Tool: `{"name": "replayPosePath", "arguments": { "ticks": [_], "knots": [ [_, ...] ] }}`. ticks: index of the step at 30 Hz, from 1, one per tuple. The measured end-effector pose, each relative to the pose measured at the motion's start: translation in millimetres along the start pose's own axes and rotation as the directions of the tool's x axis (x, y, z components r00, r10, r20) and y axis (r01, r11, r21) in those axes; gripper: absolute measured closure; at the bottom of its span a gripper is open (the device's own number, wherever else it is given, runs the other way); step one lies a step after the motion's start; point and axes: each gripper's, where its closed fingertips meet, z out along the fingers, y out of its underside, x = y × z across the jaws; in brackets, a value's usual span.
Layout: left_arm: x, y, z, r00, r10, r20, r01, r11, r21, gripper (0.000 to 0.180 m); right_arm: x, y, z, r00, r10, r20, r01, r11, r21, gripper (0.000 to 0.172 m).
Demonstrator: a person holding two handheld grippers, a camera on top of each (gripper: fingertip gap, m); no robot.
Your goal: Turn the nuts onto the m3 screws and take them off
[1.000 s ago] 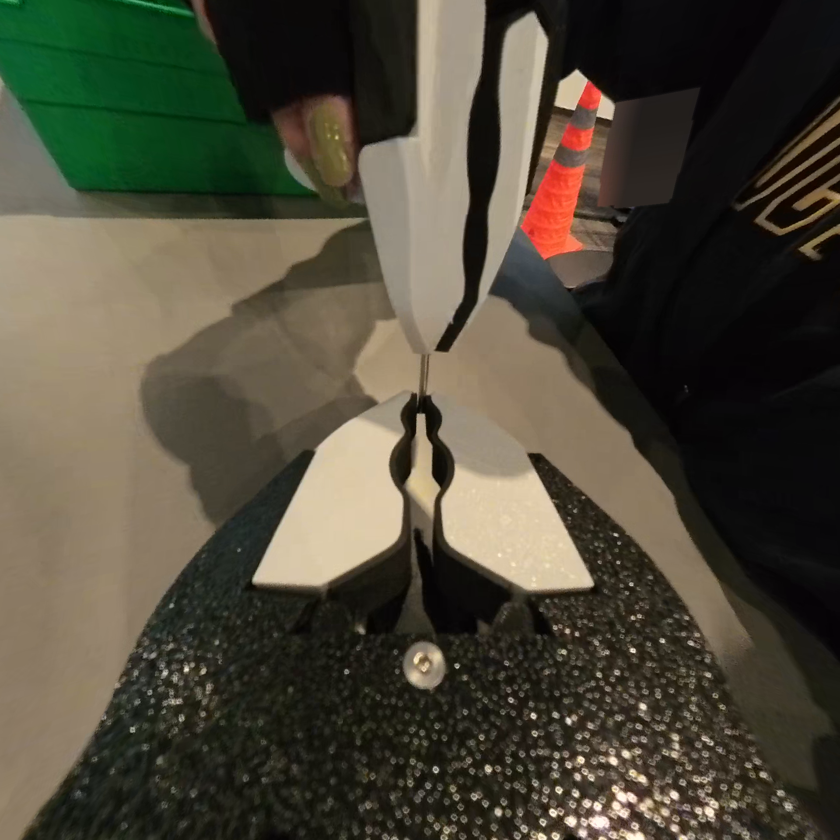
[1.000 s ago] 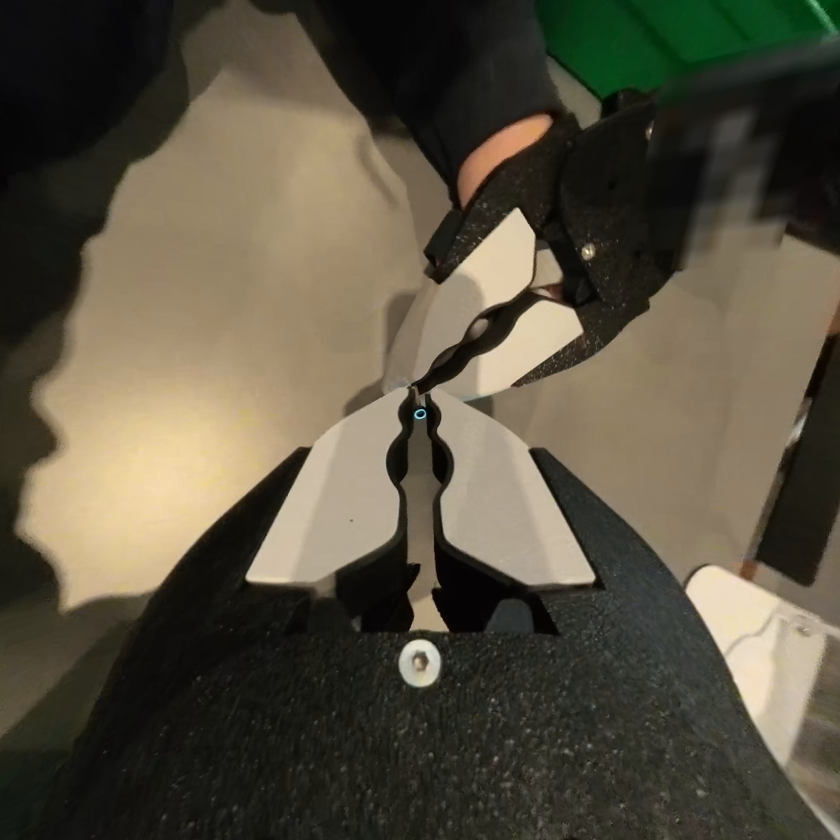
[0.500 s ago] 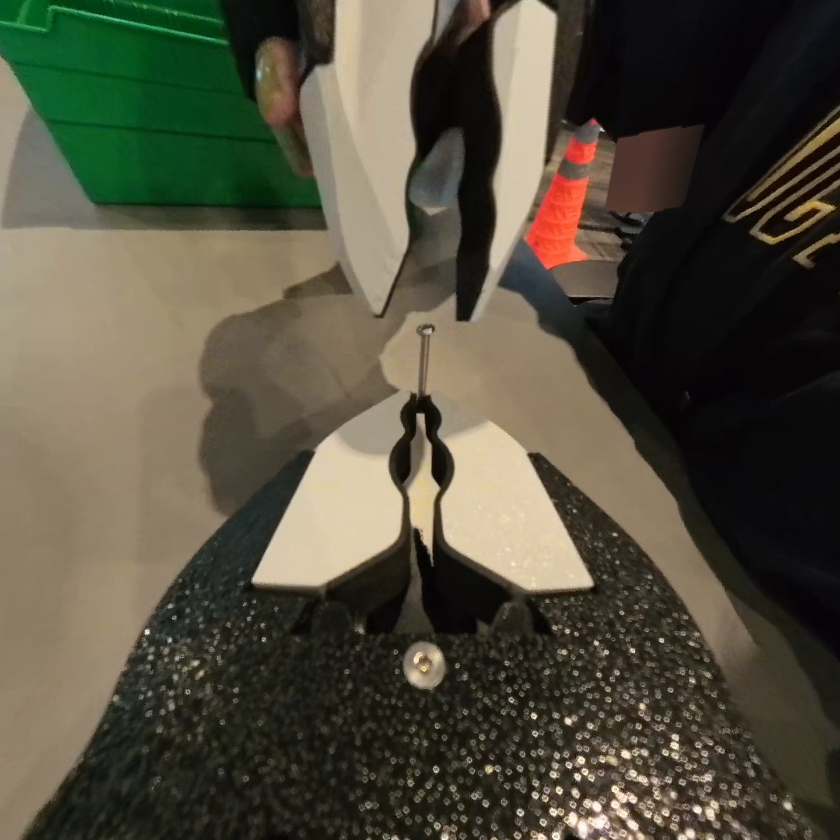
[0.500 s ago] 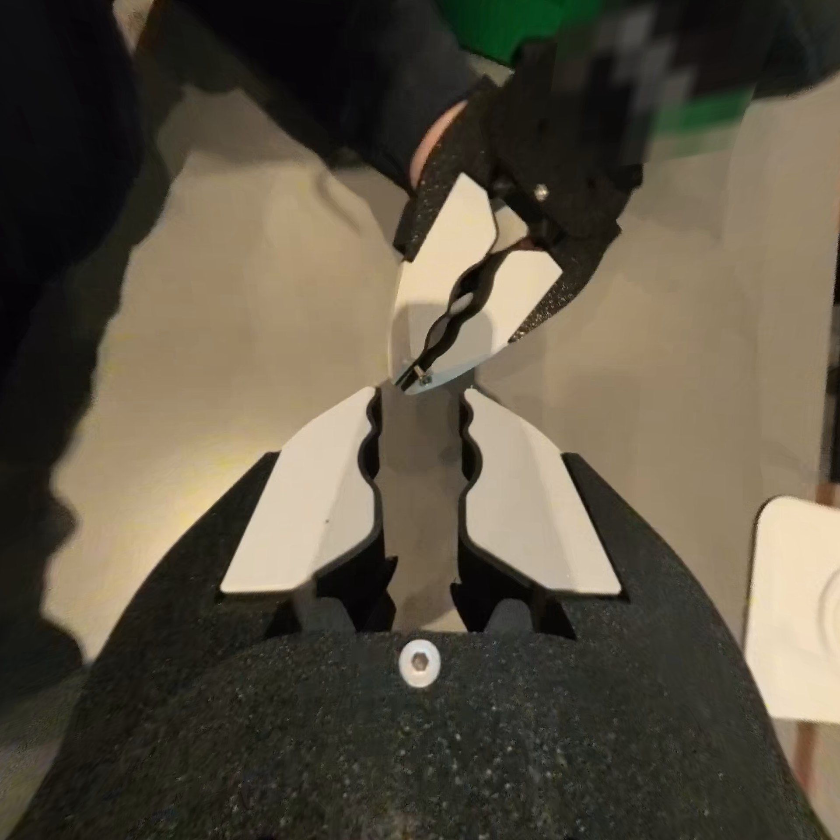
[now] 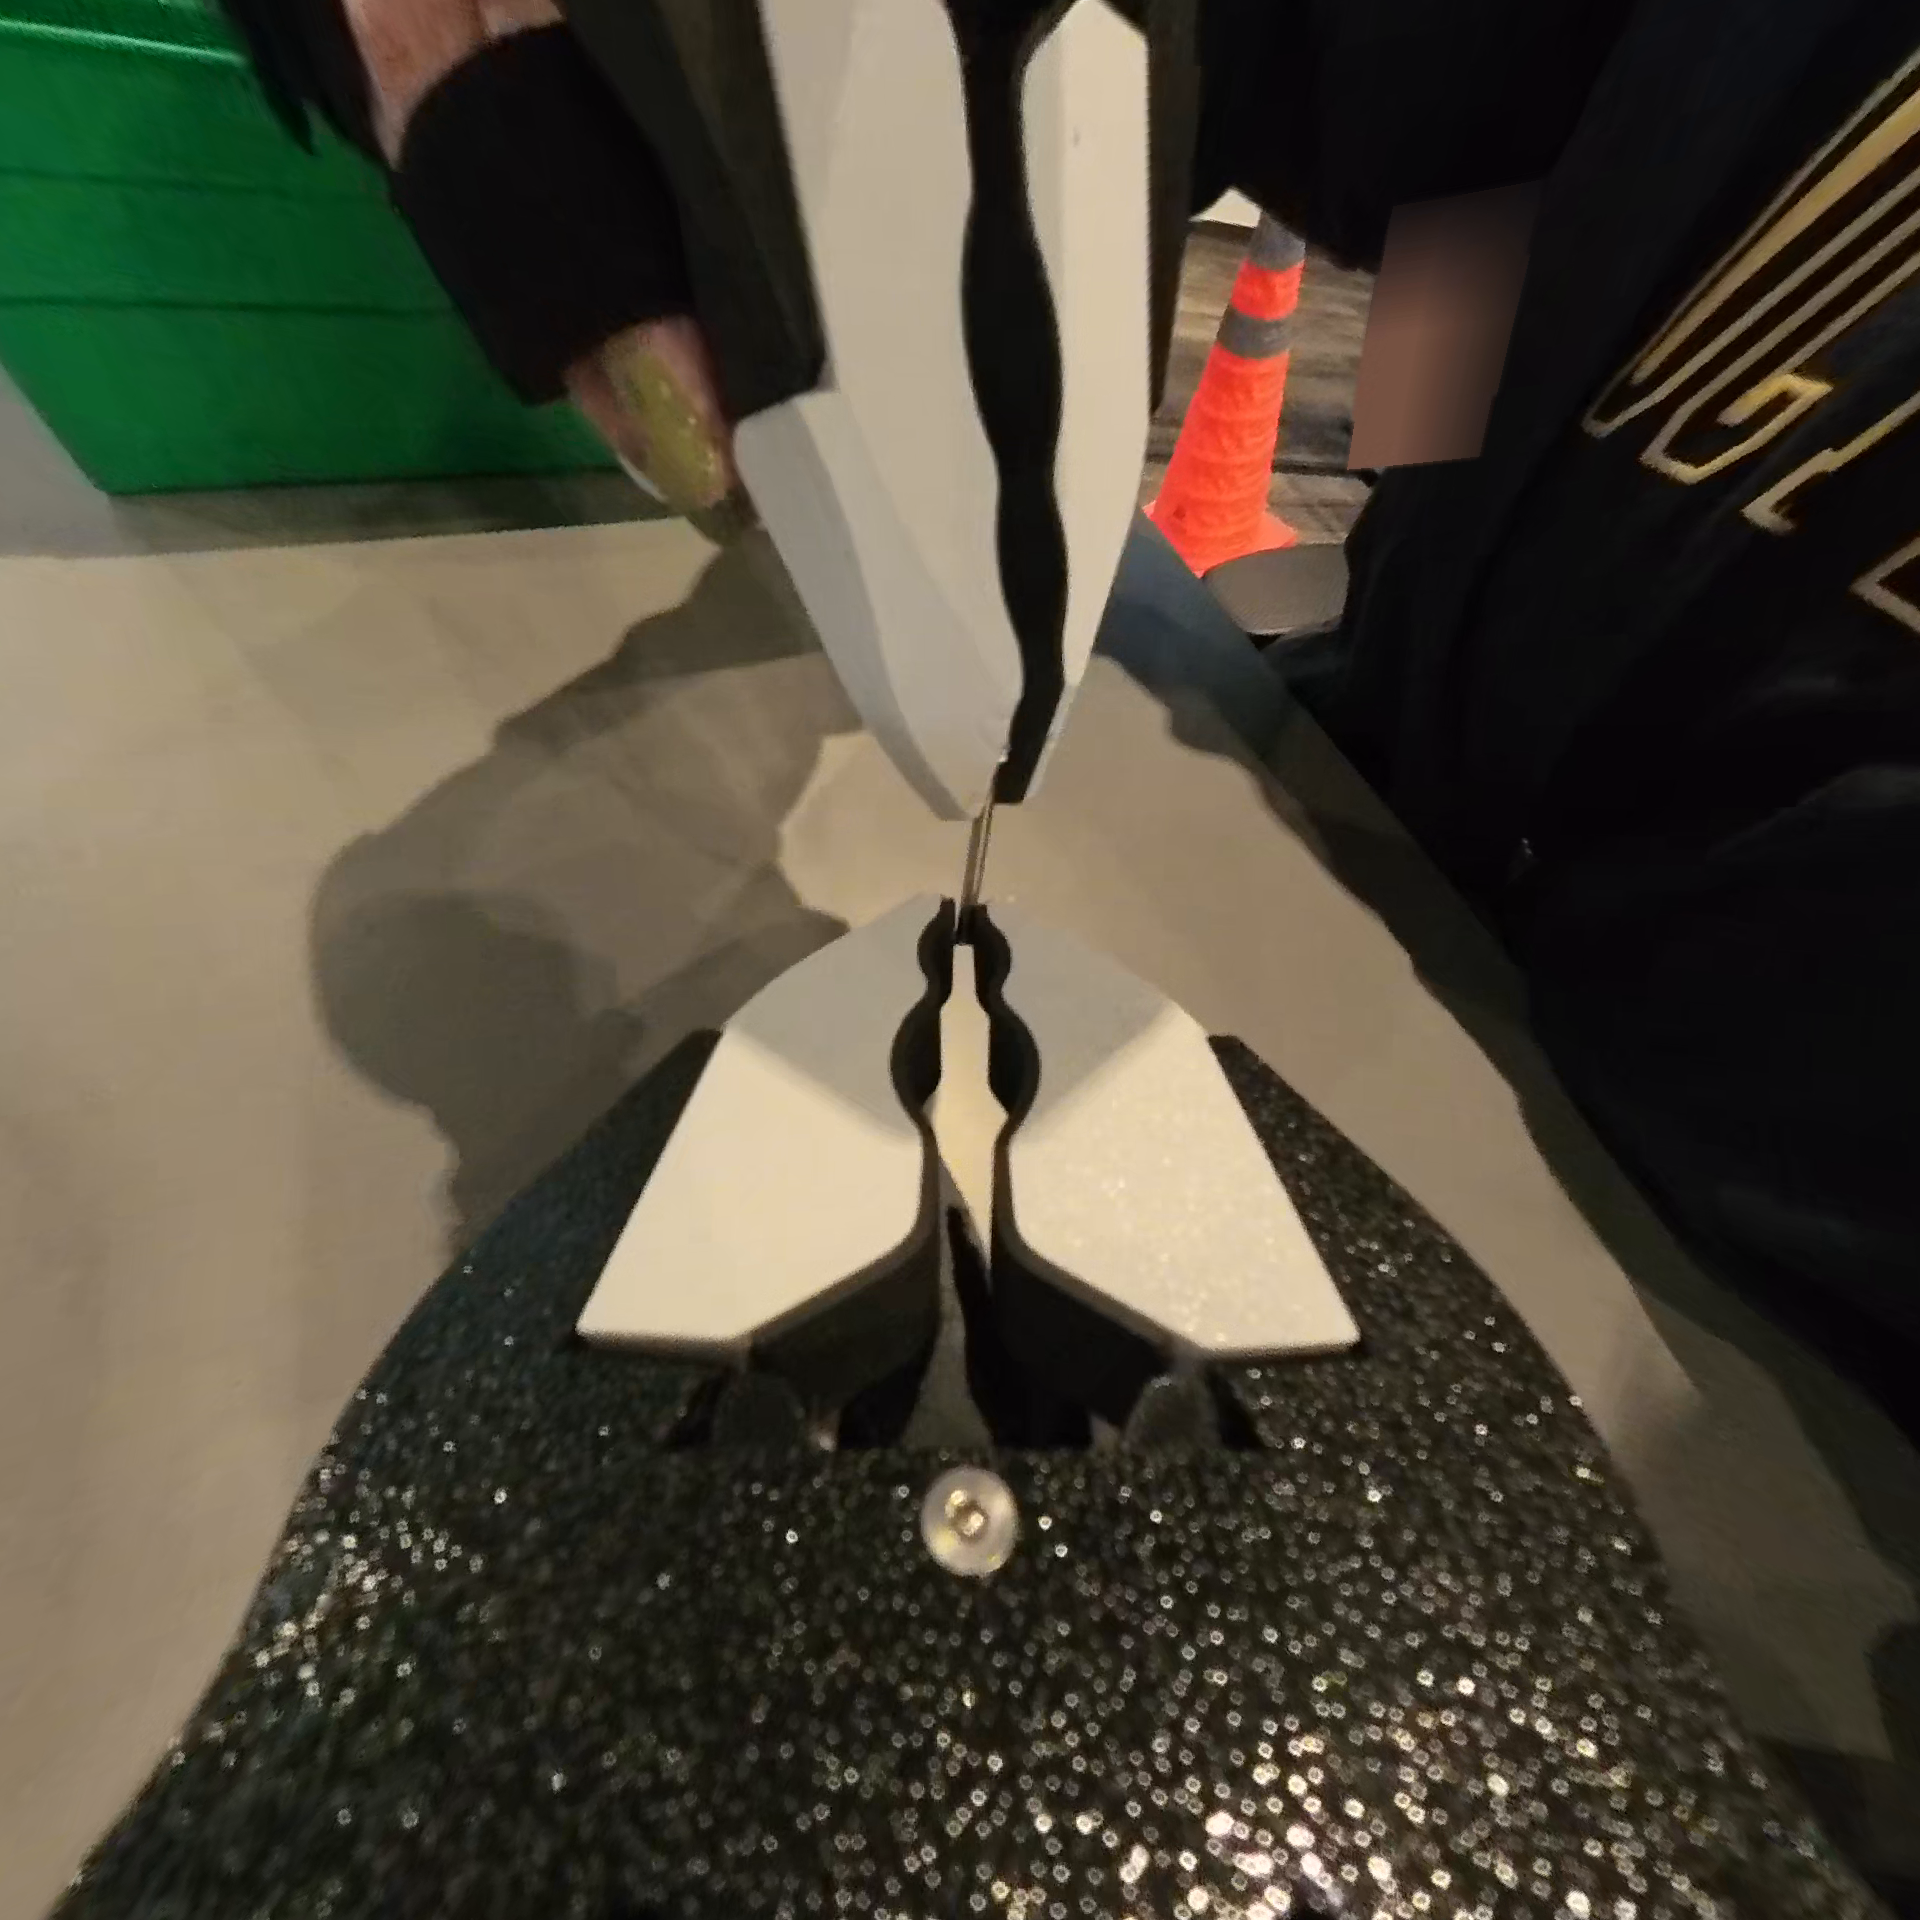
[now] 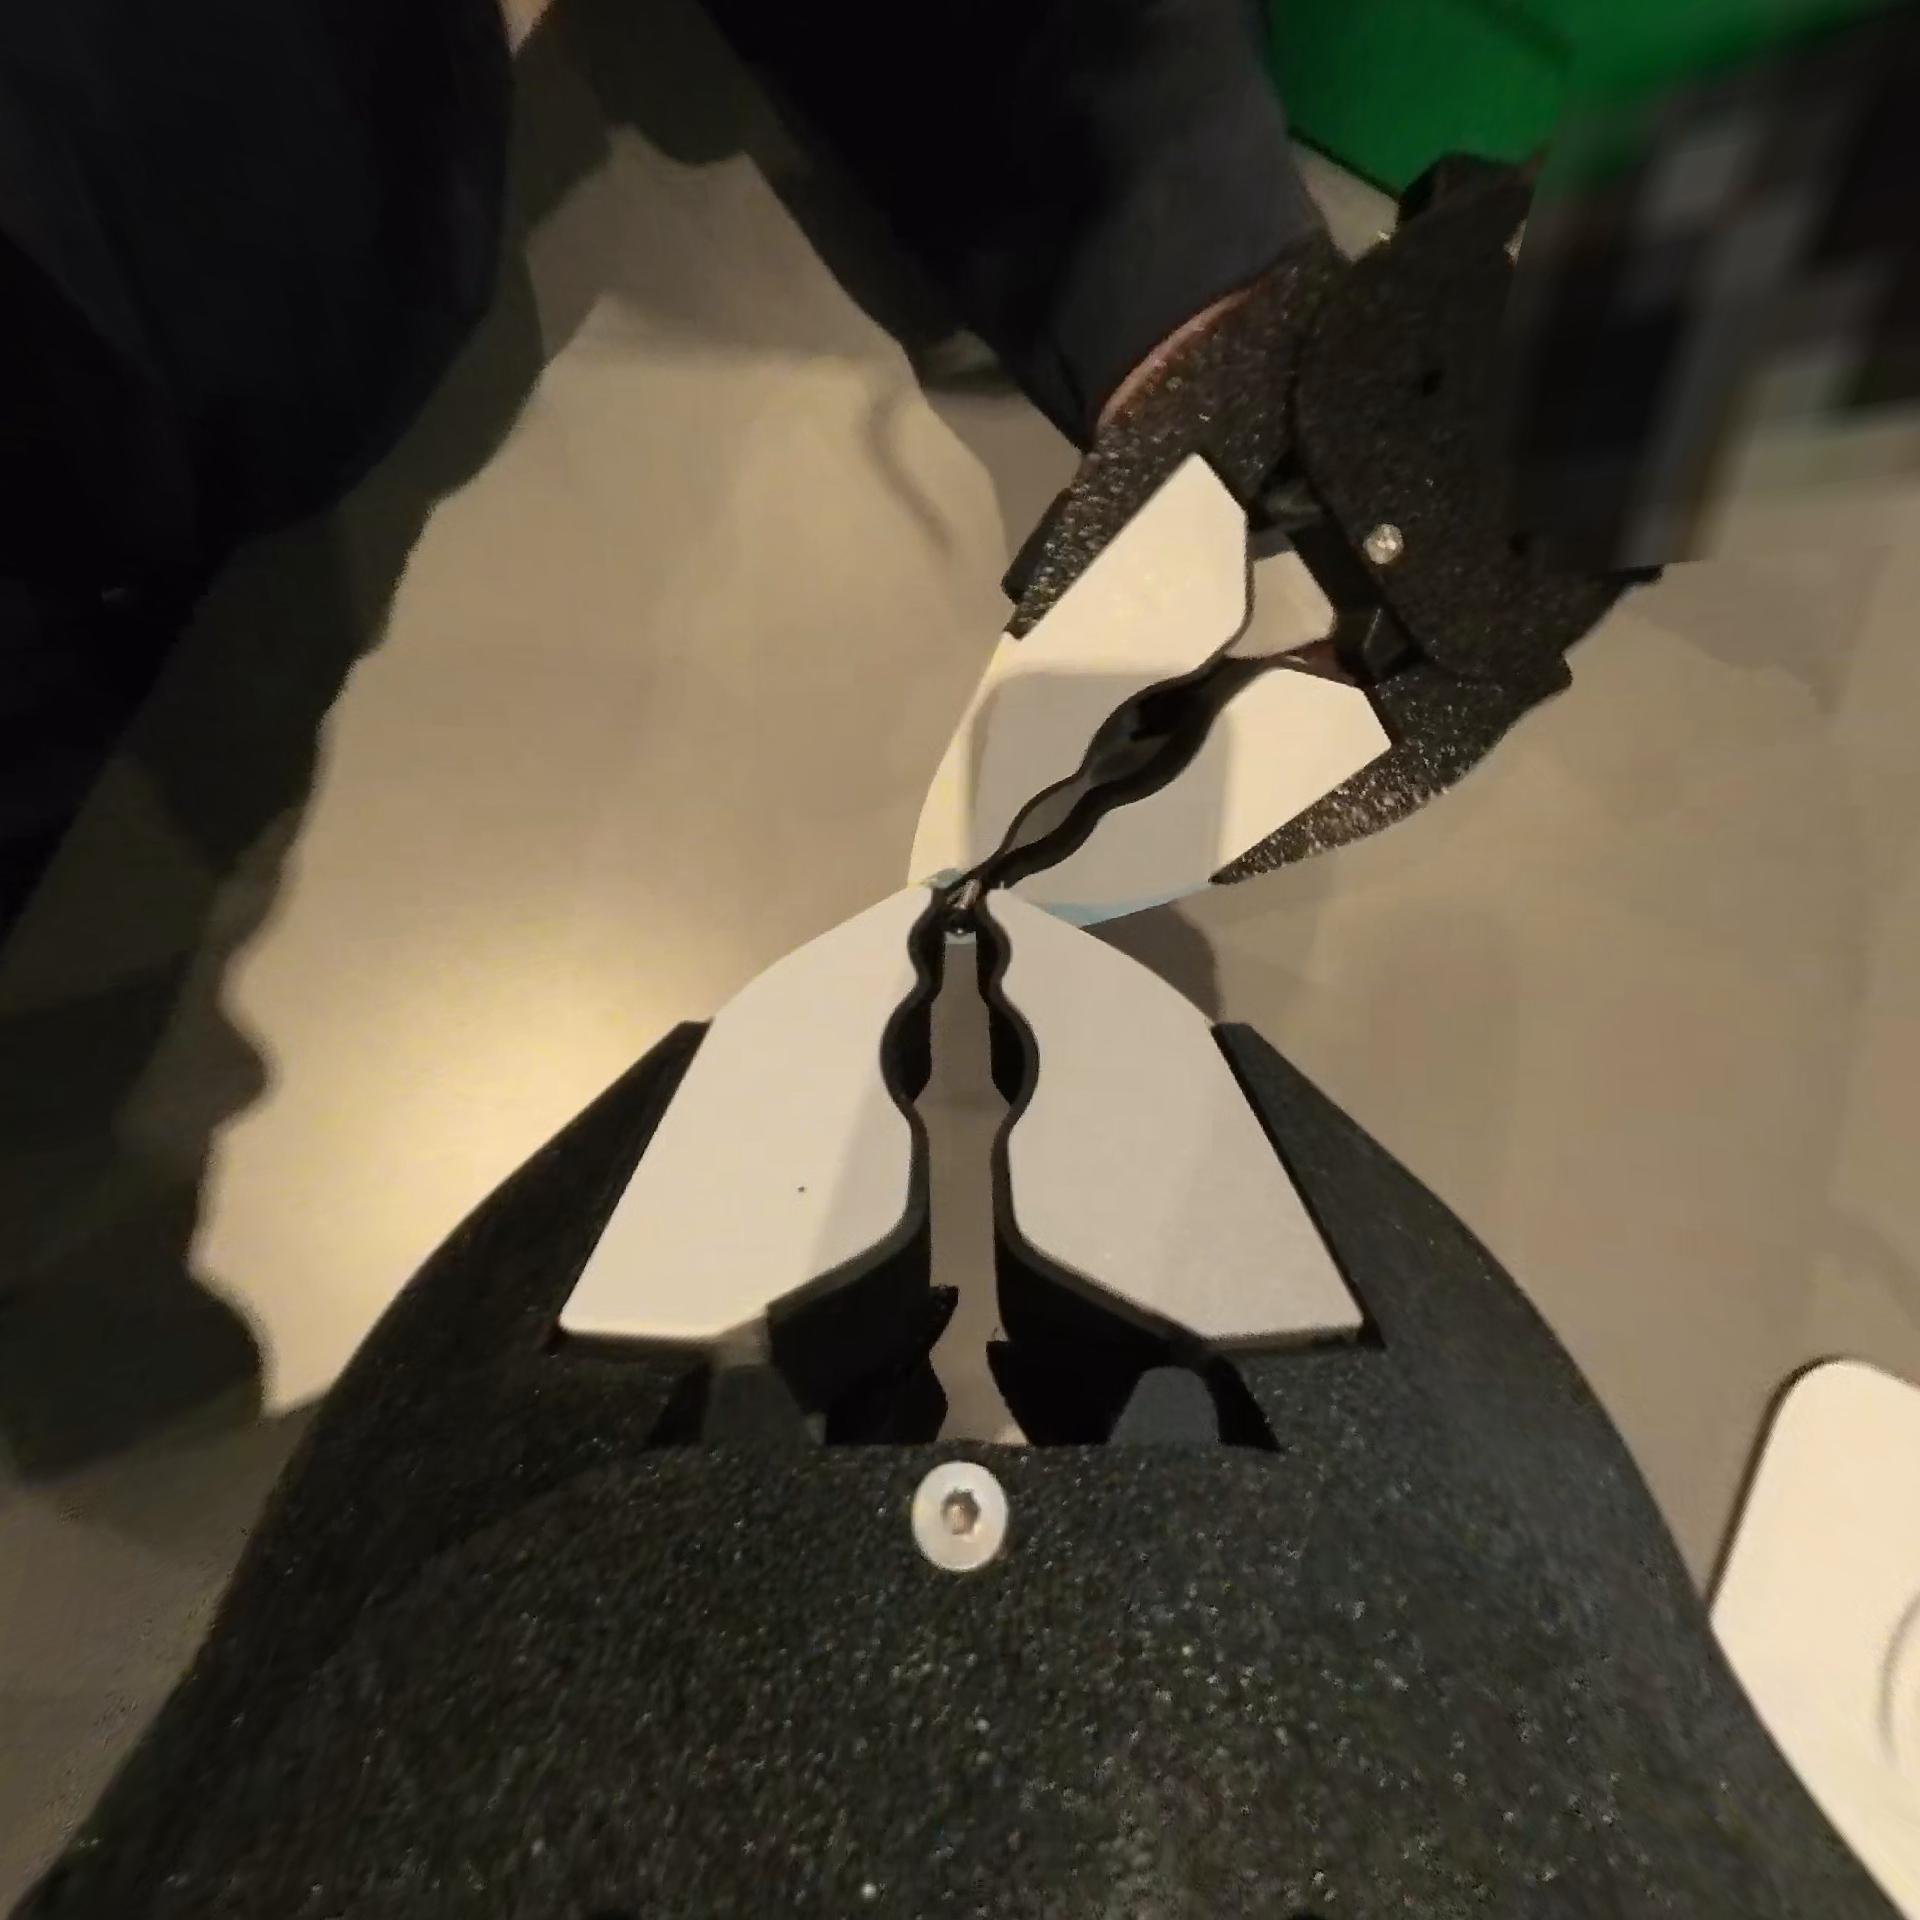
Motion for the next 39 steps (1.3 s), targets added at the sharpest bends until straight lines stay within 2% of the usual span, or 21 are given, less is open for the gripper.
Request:
{"name": "replayPosePath", "arguments": {
  "ticks": [3,6,9,11,13,16,18,22,24,26,33,36,39],
  "knots": [
    [-4.3,-1.2,-1.1,0.999,-0.012,0.03,0.011,1.0,0.011,0.178,7.1,1.3,-1.0,0.982,0.168,-0.086,-0.168,0.986,0.006,0.167],
    [-12.6,-2.2,-1.9,0.994,-0.02,0.104,0.018,1.0,0.021,0.177,11.7,6.6,-2.7,0.917,0.336,-0.215,-0.347,0.938,-0.011,0.167],
    [-20.6,-1.0,-0.6,0.982,-0.027,0.189,0.026,1.0,0.01,0.178,16.9,13.2,-2.6,0.74,0.592,-0.321,-0.607,0.792,0.06,0.167],
    [-23.3,-0.7,0.2,0.973,-0.014,0.23,0.013,1.0,0.003,0.178,18.9,14.7,-3.0,0.652,0.676,-0.343,-0.677,0.723,0.137,0.16],
    [-23.0,-5.9,-1.9,0.972,-0.024,0.233,0.014,0.999,0.046,0.178,25.8,11.0,-10.7,0.618,0.688,-0.382,-0.638,0.722,0.268,0.146],
    [-15.0,-16.3,-7.9,0.988,-0.04,0.151,0.019,0.99,0.138,0.178,30.2,-13.3,-28.1,0.67,0.638,-0.38,-0.385,0.736,0.556,0.127],
    [-6.7,-25.1,-11.9,0.996,-0.041,0.074,0.024,0.977,0.211,0.178,23.9,-31.0,-33.2,0.728,0.603,-0.326,-0.229,0.663,0.713,0.124],
    [-2.8,-29.3,-15.6,0.998,-0.056,0.013,0.051,0.967,0.25,0.178,24.3,-43.3,-22.1,0.783,0.602,-0.156,-0.216,0.499,0.839,0.118],
    [-2.4,-29.4,-15.8,0.998,-0.055,0.01,0.05,0.966,0.252,0.178,27.7,-48.9,-18.6,0.8,0.592,-0.097,-0.225,0.447,0.866,0.118],
    [-3.3,-29.8,-16.4,0.998,-0.06,0.012,0.055,0.965,0.256,0.178,27.4,-54.0,-14.4,0.823,0.564,-0.07,-0.225,0.437,0.871,0.12],
    [-6.6,-33.7,-20.9,0.994,-0.106,-0.017,0.106,0.949,0.298,0.178,13.8,-41.5,-17.5,0.842,0.526,-0.116,-0.185,0.485,0.855,0.125],
    [-5.2,-32.1,-17.7,0.995,-0.097,-0.014,0.097,0.956,0.278,0.178,15.3,-37.4,-18.9,0.83,0.547,-0.107,-0.191,0.459,0.867,0.132],
    [-5.7,-35.4,-21.8,0.995,-0.101,-0.02,0.102,0.945,0.312,0.178,23.5,-36.0,-21.9,0.812,0.57,-0.121,-0.187,0.452,0.872,0.138]
  ]
}}
